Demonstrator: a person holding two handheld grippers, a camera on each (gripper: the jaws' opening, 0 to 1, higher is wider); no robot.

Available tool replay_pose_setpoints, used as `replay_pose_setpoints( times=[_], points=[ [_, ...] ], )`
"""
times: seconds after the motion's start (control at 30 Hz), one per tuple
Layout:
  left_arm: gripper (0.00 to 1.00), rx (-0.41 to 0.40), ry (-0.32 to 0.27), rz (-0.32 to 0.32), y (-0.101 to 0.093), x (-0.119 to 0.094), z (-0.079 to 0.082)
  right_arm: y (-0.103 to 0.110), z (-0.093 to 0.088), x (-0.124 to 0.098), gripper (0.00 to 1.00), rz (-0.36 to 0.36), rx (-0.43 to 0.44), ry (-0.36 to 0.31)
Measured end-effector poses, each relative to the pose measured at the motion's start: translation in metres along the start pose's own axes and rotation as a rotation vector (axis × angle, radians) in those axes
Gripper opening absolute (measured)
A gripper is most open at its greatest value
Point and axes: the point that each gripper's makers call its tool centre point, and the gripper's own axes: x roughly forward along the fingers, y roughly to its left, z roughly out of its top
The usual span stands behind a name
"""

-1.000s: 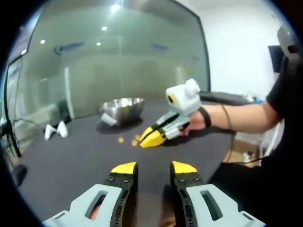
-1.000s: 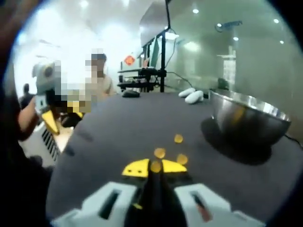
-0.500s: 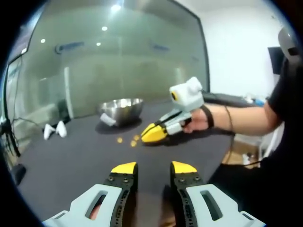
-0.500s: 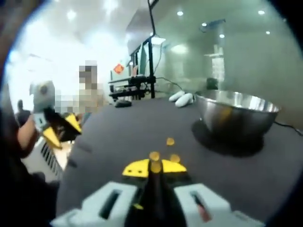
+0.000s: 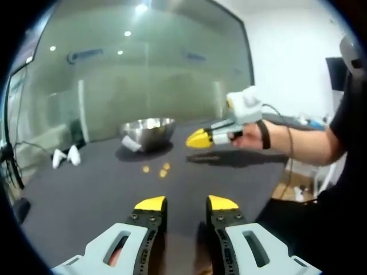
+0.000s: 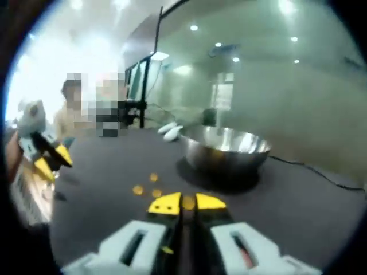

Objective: Pick up the QQ candy scattered on the table and place it into the stainless steel bowl on the table

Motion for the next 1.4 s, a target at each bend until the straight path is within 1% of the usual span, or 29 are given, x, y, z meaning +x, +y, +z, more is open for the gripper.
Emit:
replay_pose_setpoints(
  times=[0.13,0.27,0.33,0.37,0.47,0.53,0.6,0.67,0.73,0.77,0.8,0.87,0.9,0.97,1.23,1.4],
  points=[
    [0.29,-0.001,-0.003,0.007,0.001,0.0,0.001,-0.012,0.02,0.004,0.09,-0.033,0.024,-0.03],
    [0.29,-0.016,0.002,0.023,0.005,0.0,-0.003,-0.02,0.043,0.014,0.09,-0.055,-0.019,-0.068],
    [0.29,-0.02,0.004,0.025,0.005,0.0,-0.004,-0.026,0.055,0.022,0.09,-0.072,-0.039,-0.091],
    [0.29,-0.02,0.005,0.025,0.004,0.0,-0.005,-0.034,0.064,0.031,0.09,-0.084,-0.048,-0.114],
    [0.29,-0.022,0.009,0.021,0.002,0.0,-0.006,-0.04,0.077,0.045,0.09,-0.092,-0.047,-0.135],
    [0.29,-0.026,0.011,0.022,0.0,0.001,-0.008,-0.048,0.083,0.058,0.09,-0.096,-0.044,-0.134],
    [0.29,-0.016,0.012,0.015,-0.001,0.001,-0.008,-0.049,0.086,0.062,0.09,-0.098,-0.036,-0.135],
    [0.29,-0.016,-0.011,0.027,0.002,0.001,-0.002,-0.052,0.085,0.069,0.09,-0.099,-0.03,-0.121],
    [0.29,-0.019,-0.03,0.038,0.005,0.0,0.004,-0.054,0.079,0.07,0.09,-0.122,-0.022,-0.098],
    [0.29,-0.018,-0.035,0.039,0.005,0.001,0.006,-0.058,0.079,0.074,0.1,-0.123,-0.02,-0.1],
    [0.29,-0.016,-0.039,0.039,0.005,0.001,0.006,-0.061,0.08,0.075,0.1,-0.122,0.0,-0.113],
    [0.29,-0.013,-0.038,0.036,0.004,0.002,0.006,-0.065,0.078,0.077,0.18,-0.126,0.012,-0.104],
    [0.29,-0.012,-0.036,0.034,0.004,0.002,0.006,-0.065,0.077,0.076,0.2,-0.124,0.017,-0.099],
    [0.29,-0.009,-0.031,0.031,0.003,0.002,0.004,-0.065,0.076,0.074,0.2,-0.122,0.019,-0.101],
    [0.29,-0.006,-0.04,0.037,0.006,0.003,0.007,-0.064,0.076,0.068,0.19,-0.111,0.007,-0.099],
    [0.29,-0.003,-0.029,0.027,0.0,0.006,0.006,-0.061,0.07,0.068,0.19,-0.098,0.007,-0.084]
  ],
)
